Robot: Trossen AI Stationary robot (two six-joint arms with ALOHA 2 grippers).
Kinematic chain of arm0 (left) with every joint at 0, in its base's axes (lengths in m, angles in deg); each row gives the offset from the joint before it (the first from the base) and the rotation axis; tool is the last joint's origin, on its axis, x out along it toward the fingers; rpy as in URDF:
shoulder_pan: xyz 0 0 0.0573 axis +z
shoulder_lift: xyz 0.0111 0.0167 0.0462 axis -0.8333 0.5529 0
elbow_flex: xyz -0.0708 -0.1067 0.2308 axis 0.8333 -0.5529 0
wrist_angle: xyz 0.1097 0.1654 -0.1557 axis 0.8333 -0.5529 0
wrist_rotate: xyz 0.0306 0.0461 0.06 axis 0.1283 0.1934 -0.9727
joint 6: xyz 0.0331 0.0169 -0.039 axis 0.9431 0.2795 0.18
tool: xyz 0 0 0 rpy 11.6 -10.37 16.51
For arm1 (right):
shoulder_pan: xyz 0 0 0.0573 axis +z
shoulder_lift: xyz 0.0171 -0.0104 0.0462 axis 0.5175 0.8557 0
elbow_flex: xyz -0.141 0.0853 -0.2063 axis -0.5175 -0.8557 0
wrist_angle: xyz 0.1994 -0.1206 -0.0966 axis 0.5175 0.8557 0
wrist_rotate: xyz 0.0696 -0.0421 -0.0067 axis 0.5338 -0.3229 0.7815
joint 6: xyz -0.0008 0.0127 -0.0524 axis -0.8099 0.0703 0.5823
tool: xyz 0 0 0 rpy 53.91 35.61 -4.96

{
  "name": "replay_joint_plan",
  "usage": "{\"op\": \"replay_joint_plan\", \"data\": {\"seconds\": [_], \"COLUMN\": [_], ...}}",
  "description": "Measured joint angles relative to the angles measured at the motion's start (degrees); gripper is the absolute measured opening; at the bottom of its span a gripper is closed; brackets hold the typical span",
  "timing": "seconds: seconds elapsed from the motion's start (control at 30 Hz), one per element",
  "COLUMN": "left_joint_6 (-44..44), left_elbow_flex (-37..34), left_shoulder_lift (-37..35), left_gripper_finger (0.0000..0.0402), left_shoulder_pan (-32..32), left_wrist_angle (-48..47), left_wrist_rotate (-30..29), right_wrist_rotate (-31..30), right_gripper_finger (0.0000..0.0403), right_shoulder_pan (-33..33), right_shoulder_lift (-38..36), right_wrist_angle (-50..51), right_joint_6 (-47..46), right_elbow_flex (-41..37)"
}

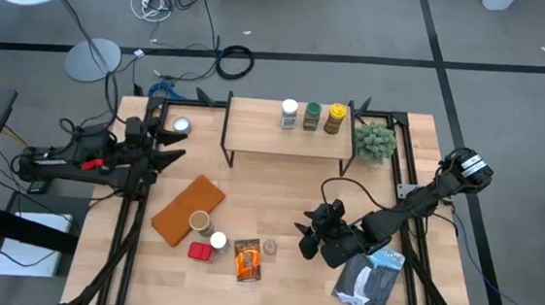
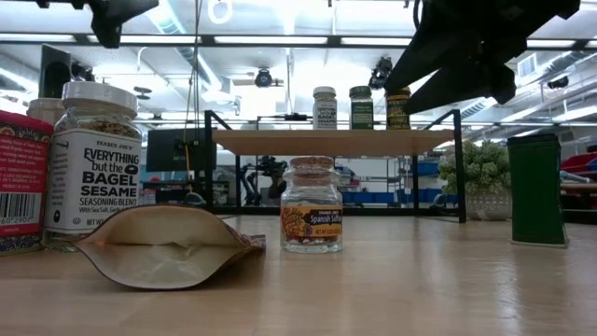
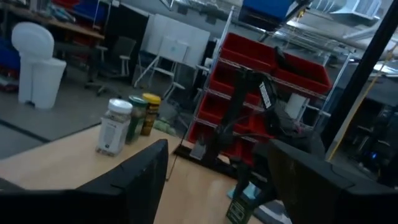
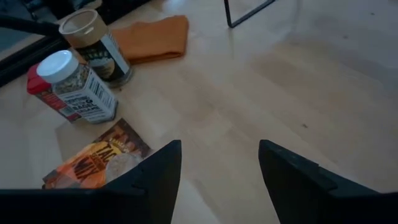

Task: Shelf spices
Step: Put the brown seasoning bottle on the shelf

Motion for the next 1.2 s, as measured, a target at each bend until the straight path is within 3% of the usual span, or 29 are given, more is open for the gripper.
{"op": "replay_joint_plan", "data": {"seconds": [0.13, 0.33, 0.53, 0.77, 1.0, 1.2], "left_joint_6": [0.4, 1.7, -3.0, -5.3, -11.7, -18.4], "left_elbow_flex": [0.0, 0.0, 0.0, 0.0, 0.0, 0.0], "left_shoulder_lift": [0.0, 0.0, 0.0, 0.0, 4.2, 12.9], "left_gripper_finger": [0.0303, 0.0391, 0.0358, 0.0344, 0.0344, 0.0343], "left_shoulder_pan": [0.0, 0.0, 0.0, 0.0, 0.0, 0.0], "left_wrist_angle": [-0.6, -1.4, -1.5, -2.2, -15.6, -23.0], "left_wrist_rotate": [-2.2, -5.7, -5.6, -0.2, 0.3, 6.5], "right_wrist_rotate": [0.3, 1.1, 2.8, 2.9, 3.8, 4.8], "right_gripper_finger": [0.0213, 0.0211, 0.0211, 0.0210, 0.0210, 0.0208], "right_shoulder_pan": [0.0, 0.1, 0.1, 0.1, 0.2, 0.2], "right_shoulder_lift": [0.0, 0.0, 0.0, 0.0, 0.0, 0.0], "right_wrist_angle": [-0.6, -0.8, -0.8, -0.8, -1.2, -1.7], "right_joint_6": [0.1, 0.1, 0.1, 0.1, 0.1, 0.1], "right_elbow_flex": [0.0, 0.0, 0.0, 0.0, 0.0, 0.0]}}
